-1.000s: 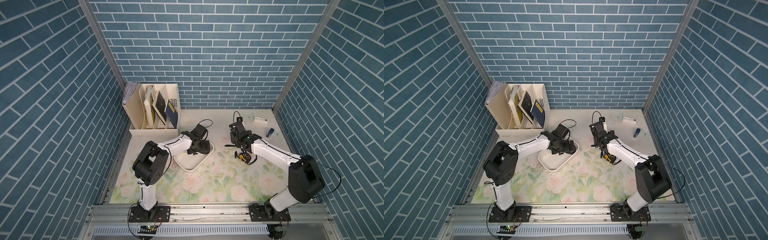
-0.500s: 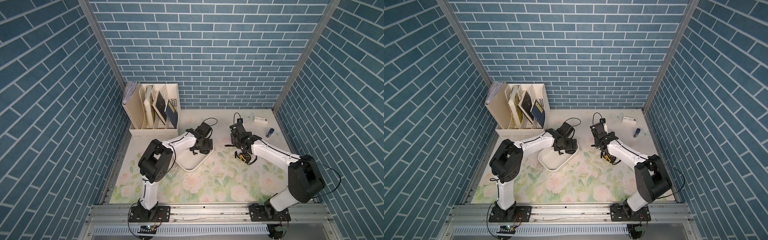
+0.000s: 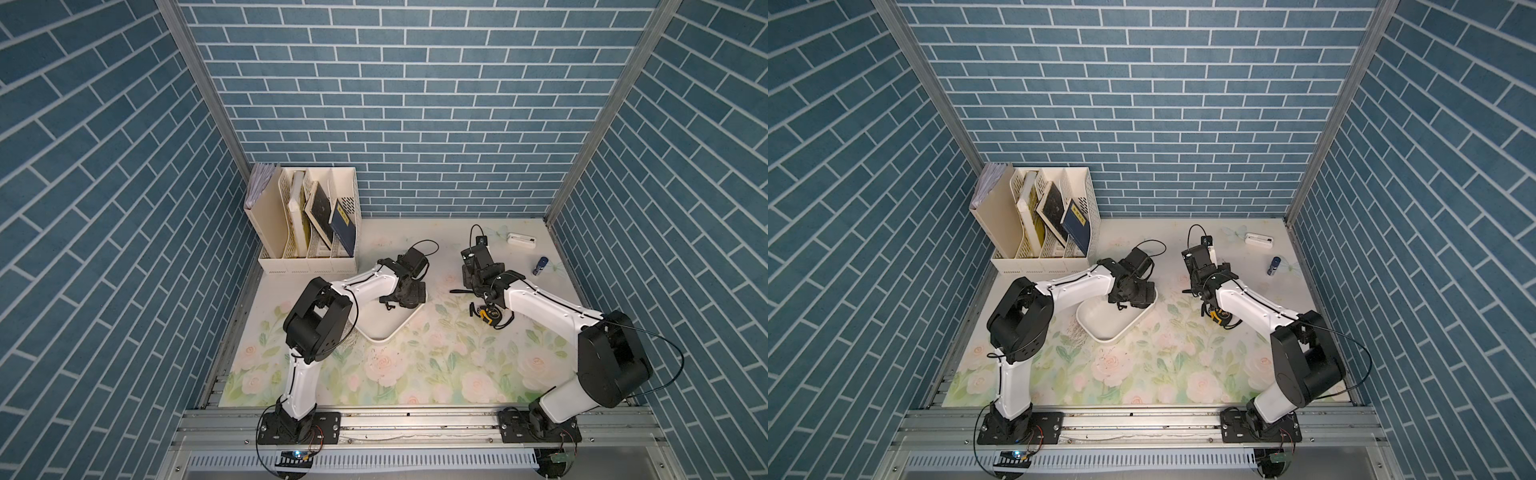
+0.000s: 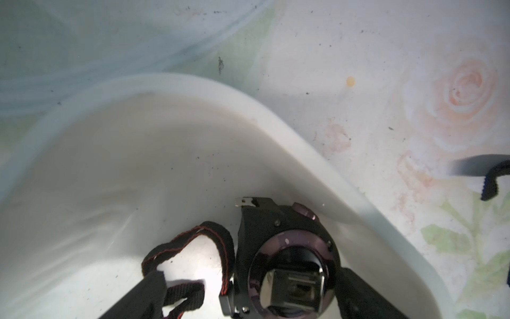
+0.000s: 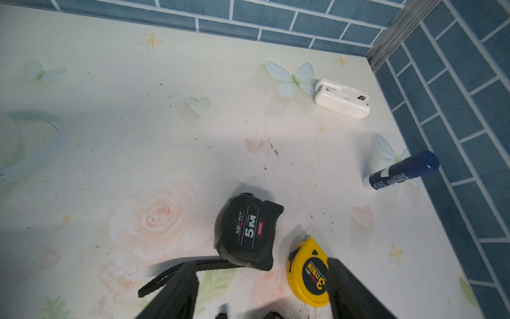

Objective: Take the tape measure out of the storage box
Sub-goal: Pick up the tape measure from the storage box.

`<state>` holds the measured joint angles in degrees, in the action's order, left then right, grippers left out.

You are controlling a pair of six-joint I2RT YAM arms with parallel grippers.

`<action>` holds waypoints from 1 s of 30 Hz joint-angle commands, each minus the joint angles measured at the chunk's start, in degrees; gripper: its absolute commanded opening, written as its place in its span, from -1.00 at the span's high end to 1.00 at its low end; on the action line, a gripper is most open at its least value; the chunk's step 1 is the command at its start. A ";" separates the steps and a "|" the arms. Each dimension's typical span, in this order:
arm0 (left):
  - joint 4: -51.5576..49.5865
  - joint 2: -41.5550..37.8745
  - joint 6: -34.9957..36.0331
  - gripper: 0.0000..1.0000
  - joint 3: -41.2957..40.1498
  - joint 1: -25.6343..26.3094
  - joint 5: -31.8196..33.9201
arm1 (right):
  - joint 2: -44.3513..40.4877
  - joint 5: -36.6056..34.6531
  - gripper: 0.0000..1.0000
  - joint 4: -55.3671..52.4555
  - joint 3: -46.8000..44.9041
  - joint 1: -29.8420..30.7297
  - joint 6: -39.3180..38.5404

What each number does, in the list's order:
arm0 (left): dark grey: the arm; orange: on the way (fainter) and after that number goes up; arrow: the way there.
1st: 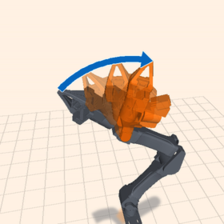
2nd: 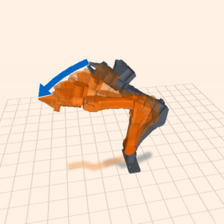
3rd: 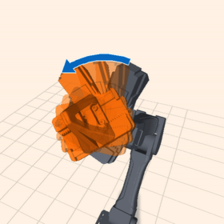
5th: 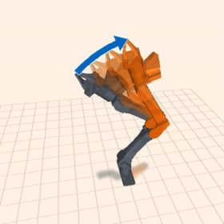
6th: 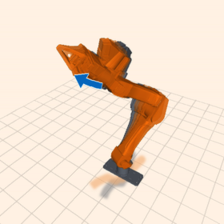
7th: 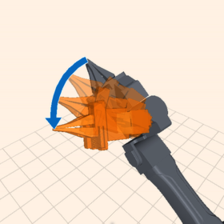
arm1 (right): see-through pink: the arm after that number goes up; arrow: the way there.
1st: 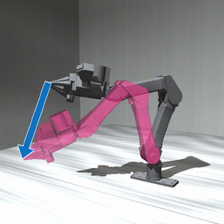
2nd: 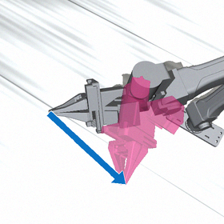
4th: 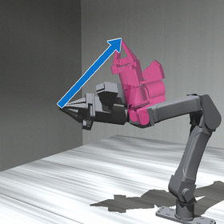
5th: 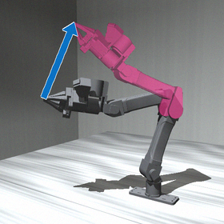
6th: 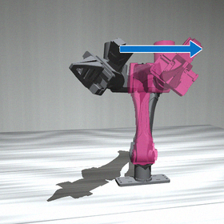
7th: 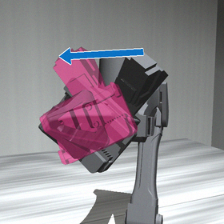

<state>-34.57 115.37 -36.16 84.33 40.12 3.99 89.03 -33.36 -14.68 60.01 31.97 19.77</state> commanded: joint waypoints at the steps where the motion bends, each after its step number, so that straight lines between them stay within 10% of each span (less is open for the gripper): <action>1: -3.90 1.61 1.09 -1.00 0.46 0.22 3.96 | -1.48 0.32 -0.51 0.81 -0.85 -0.15 2.47; 30: -1.06 -2.60 2.73 -1.00 -0.75 0.93 2.22 | 0.35 1.50 -0.51 1.41 0.21 -0.20 2.29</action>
<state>-35.46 114.87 -34.59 84.38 40.58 7.68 89.03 -32.05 -14.04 59.96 31.97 20.78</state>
